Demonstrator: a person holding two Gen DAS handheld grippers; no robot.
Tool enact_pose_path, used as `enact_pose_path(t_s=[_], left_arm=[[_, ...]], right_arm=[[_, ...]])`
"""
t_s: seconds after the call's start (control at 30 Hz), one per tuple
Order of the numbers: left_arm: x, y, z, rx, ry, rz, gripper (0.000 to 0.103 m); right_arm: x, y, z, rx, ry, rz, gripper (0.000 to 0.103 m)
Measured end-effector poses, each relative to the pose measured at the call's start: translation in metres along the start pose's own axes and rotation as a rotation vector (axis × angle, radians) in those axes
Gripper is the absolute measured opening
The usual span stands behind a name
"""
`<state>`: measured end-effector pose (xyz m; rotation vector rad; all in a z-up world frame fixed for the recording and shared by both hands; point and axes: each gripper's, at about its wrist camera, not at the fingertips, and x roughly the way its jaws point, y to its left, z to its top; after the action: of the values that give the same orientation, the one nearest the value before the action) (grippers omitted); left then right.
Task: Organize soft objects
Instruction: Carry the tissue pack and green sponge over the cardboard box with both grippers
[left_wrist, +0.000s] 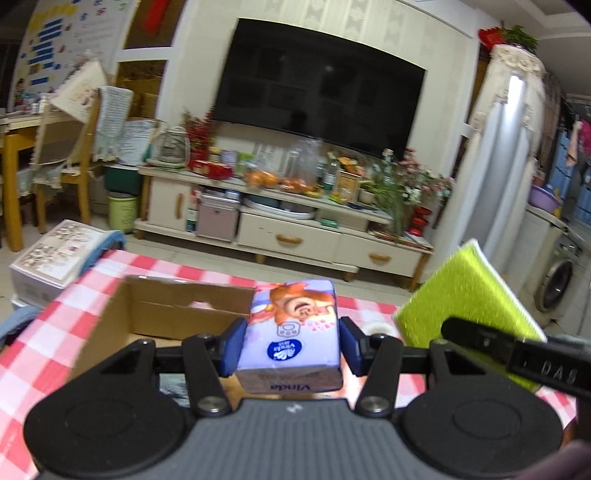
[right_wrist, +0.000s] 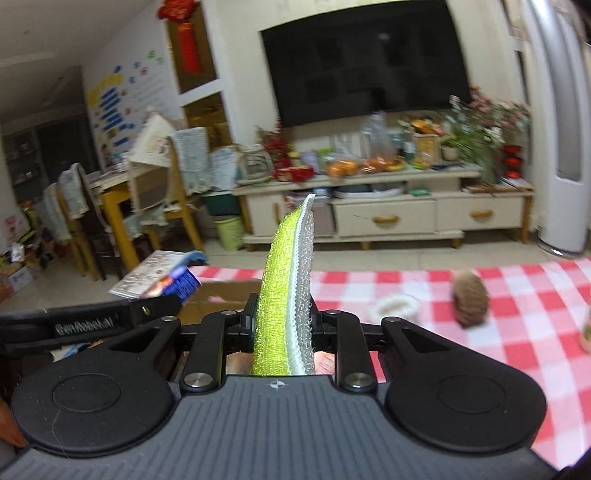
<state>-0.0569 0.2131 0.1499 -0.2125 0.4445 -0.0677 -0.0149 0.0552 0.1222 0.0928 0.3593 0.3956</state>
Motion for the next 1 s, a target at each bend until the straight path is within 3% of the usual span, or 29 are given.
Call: enact_pose_path(t_s=[0.43, 1.0], left_arm=[[0.004, 0.055, -0.006, -0.011, 0.066, 0.128, 0.053], [0.008, 0.071, -0.022, 0.032, 0.166, 0.185, 0.053]], right_arm=[[0.077, 0.049, 0.02, -0.129, 0.076, 0.155, 0.026], [0.13, 0.078, 0.009, -0.189, 0.206, 0.215, 0.027]])
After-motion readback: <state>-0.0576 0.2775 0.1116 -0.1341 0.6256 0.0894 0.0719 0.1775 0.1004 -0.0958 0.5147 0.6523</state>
